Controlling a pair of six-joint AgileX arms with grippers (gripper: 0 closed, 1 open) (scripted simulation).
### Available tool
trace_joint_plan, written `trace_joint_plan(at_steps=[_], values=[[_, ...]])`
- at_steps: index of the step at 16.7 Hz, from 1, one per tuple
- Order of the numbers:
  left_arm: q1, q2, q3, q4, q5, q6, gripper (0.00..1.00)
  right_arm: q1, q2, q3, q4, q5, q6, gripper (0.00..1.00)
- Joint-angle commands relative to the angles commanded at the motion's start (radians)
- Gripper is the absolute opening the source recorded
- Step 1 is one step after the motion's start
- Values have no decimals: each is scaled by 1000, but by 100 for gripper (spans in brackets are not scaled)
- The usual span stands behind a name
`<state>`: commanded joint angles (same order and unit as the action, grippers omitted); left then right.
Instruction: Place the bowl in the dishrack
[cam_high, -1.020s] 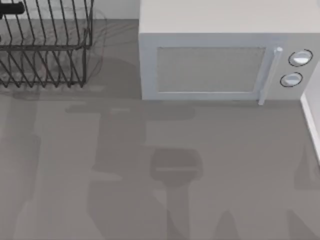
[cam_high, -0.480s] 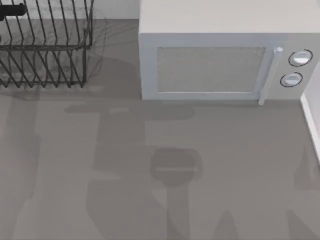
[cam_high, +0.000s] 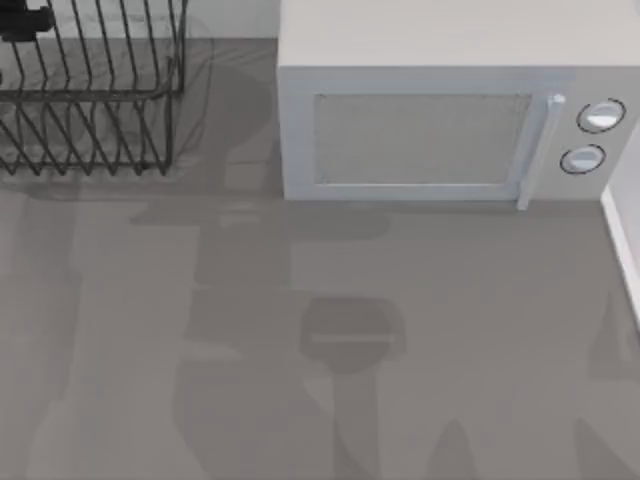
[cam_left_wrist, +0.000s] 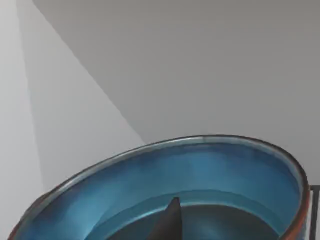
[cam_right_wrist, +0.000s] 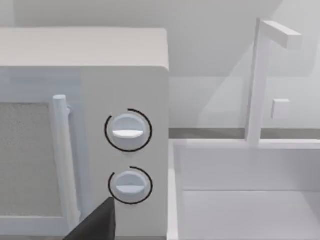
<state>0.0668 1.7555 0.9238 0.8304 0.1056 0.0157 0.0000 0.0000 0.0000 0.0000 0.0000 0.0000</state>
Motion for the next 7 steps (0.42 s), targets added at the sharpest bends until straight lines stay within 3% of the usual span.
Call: trace_joint_plan(at_steps=[2, 7], values=[[0, 0, 0, 0, 0, 0, 100, 0, 0, 0, 0, 0, 0, 100], [0, 0, 0, 0, 0, 0, 100, 0, 0, 0, 0, 0, 0, 100]])
